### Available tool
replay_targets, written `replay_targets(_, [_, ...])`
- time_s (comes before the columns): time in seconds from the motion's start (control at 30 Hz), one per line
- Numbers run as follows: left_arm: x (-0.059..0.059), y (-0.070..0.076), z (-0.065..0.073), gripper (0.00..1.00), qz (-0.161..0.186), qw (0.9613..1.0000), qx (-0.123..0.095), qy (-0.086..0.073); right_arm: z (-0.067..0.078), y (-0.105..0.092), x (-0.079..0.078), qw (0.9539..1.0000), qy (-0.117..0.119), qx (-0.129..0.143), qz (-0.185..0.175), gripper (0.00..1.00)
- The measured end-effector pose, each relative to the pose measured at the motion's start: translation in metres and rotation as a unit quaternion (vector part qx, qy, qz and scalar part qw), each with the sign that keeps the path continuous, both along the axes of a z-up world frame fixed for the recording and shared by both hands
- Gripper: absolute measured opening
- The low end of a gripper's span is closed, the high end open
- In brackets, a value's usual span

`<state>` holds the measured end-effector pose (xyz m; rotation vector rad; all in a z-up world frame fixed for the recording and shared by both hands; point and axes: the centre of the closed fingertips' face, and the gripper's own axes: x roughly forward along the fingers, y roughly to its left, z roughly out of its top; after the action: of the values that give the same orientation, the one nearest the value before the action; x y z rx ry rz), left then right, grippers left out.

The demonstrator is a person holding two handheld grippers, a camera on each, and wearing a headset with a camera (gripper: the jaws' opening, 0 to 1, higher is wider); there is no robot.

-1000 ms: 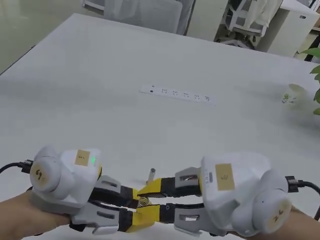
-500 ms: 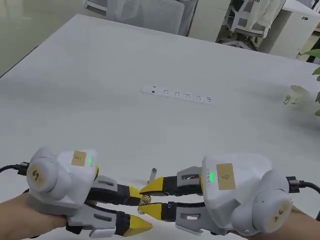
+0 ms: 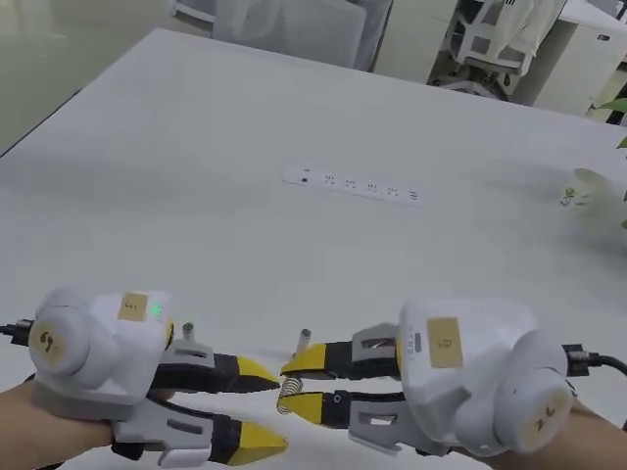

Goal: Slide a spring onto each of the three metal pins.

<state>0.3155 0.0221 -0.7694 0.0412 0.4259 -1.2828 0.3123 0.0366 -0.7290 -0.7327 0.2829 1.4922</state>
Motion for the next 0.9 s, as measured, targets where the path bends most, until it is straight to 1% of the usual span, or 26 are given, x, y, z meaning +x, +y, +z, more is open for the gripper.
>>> replay_targets(0.07, [-0.001, 0.002, 0.000, 0.30, 0.003, 1.0000, -0.003, 0.005, 0.000, 0.000, 0.001, 1.0000, -0.001, 0.000, -0.001, 0.07])
replay_targets(0.33, [-0.002, 0.015, 0.003, 0.35, 0.023, 0.9997, -0.004, 0.007, -0.001, -0.001, 0.005, 1.0000, -0.006, -0.001, -0.007, 0.07])
replay_targets(0.43, [-0.002, 0.022, 0.005, 0.38, 0.035, 0.9993, -0.012, 0.009, -0.001, -0.001, 0.006, 0.9999, -0.005, -0.001, -0.010, 0.07])
replay_targets(0.57, [-0.001, 0.029, 0.004, 0.40, 0.049, 0.9987, -0.008, 0.012, -0.002, -0.002, 0.008, 0.9999, -0.007, -0.003, -0.013, 0.07])
replay_targets(0.63, [-0.001, 0.031, 0.003, 0.43, 0.052, 0.9985, -0.007, 0.012, -0.002, -0.001, 0.008, 0.9999, -0.007, -0.002, -0.013, 0.07])
replay_targets(0.7, [-0.002, 0.032, 0.003, 0.46, 0.055, 0.9983, -0.007, 0.016, -0.001, 0.000, 0.009, 0.9999, -0.008, -0.001, -0.014, 0.07])
replay_targets(0.77, [-0.004, 0.034, 0.004, 0.47, 0.056, 0.9983, -0.007, 0.015, -0.001, 0.000, 0.010, 0.9998, -0.010, 0.000, -0.016, 0.07])
replay_targets(0.8, [-0.004, 0.035, 0.004, 0.48, 0.058, 0.9981, -0.007, 0.018, -0.001, 0.000, 0.011, 0.9998, -0.010, 0.001, -0.017, 0.07])
replay_targets(0.9, [-0.006, 0.040, 0.004, 0.52, 0.064, 0.9978, -0.006, 0.018, 0.000, -0.002, 0.014, 0.9997, -0.011, 0.001, -0.022, 0.07])
